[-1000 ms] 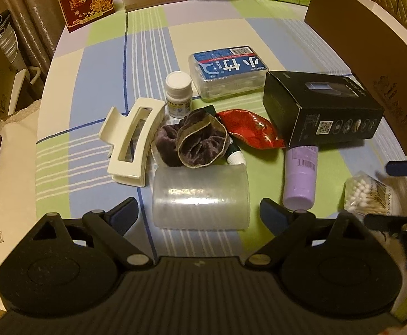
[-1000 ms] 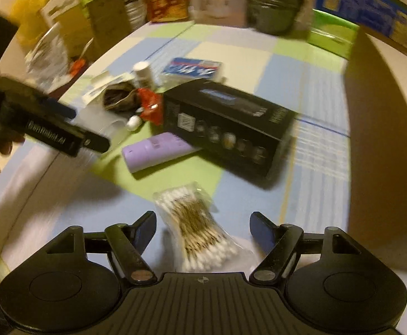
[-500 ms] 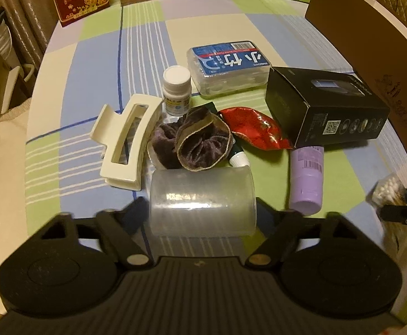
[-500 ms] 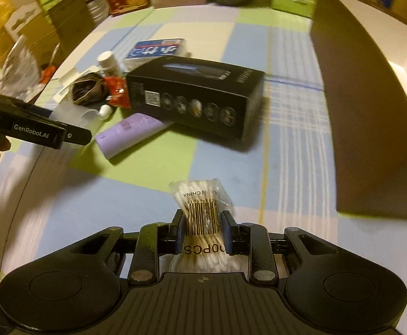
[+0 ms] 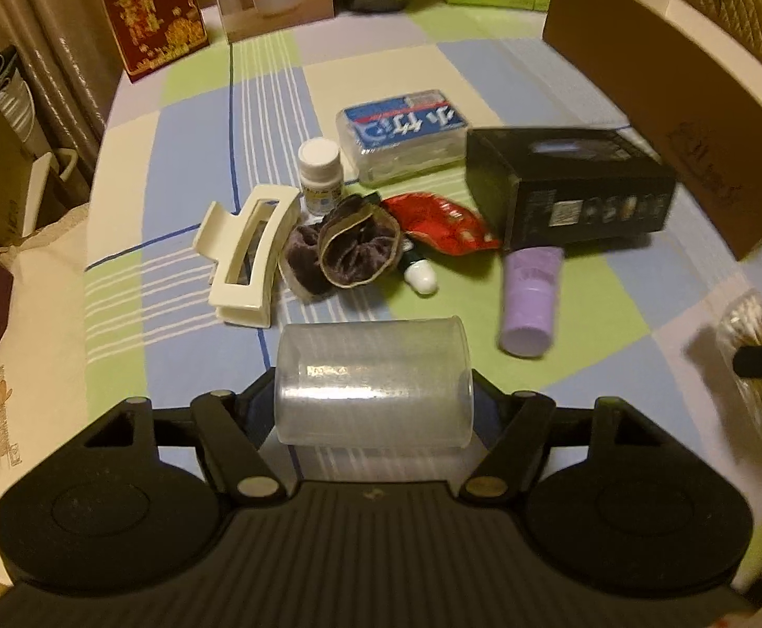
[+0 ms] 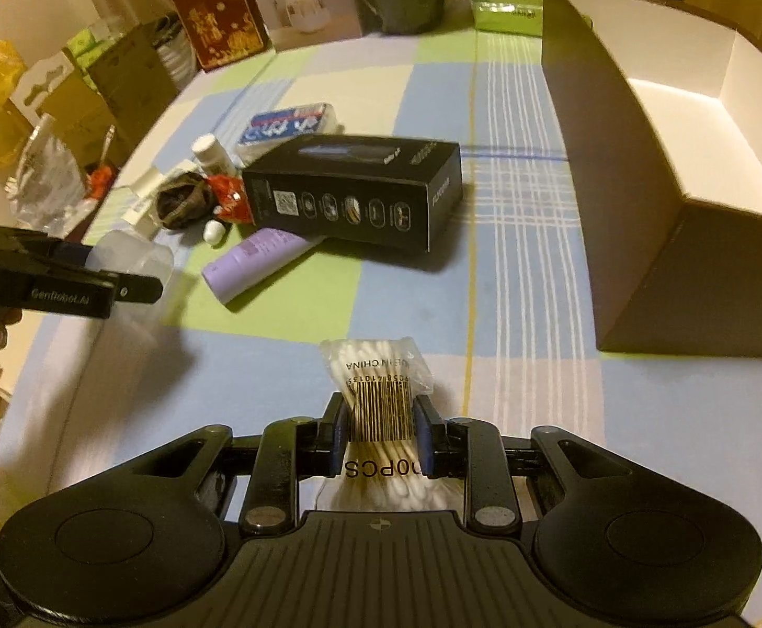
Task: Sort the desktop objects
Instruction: 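Grasp the clear plastic cup with the left gripper while the right carries swabs to the box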
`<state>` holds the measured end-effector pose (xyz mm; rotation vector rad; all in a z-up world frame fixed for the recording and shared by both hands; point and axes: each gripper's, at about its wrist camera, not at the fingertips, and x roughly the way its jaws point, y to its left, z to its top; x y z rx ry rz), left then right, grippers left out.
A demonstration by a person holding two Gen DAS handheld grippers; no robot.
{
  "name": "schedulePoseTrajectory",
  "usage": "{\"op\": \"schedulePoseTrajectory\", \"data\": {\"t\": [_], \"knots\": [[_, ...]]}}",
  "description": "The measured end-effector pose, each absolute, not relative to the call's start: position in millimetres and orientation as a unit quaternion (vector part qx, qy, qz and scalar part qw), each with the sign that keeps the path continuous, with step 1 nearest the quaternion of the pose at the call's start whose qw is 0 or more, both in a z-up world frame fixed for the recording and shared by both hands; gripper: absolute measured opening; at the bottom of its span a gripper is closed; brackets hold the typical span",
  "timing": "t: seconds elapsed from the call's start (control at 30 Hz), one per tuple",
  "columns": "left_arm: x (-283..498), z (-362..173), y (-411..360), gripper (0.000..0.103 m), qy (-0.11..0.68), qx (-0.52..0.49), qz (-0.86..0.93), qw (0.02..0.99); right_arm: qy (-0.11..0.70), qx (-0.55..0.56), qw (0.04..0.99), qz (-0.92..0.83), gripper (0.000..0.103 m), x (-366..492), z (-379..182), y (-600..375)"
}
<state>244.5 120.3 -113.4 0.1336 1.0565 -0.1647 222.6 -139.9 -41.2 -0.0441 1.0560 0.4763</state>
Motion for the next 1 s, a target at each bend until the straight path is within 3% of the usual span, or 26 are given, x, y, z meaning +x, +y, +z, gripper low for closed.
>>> {"op": "schedulePoseTrajectory", "data": {"t": [0.23, 0.57, 1.0], "knots": [[220, -66, 80, 0.069, 0.467, 0.052, -0.089, 0.878, 0.471, -0.009, 0.842, 0.262, 0.023, 225, -9, -178], [206, -9, -43, 0.069, 0.397, 0.045, -0.182, 0.898, 0.422, 0.022, 0.864, 0.275, 0.023, 224, 48, -274], [255, 8, -192, 0.069, 0.349, 0.061, -0.273, 0.895, 0.363, 0.015, 0.898, 0.248, 0.023, 283, 89, -376]]}}
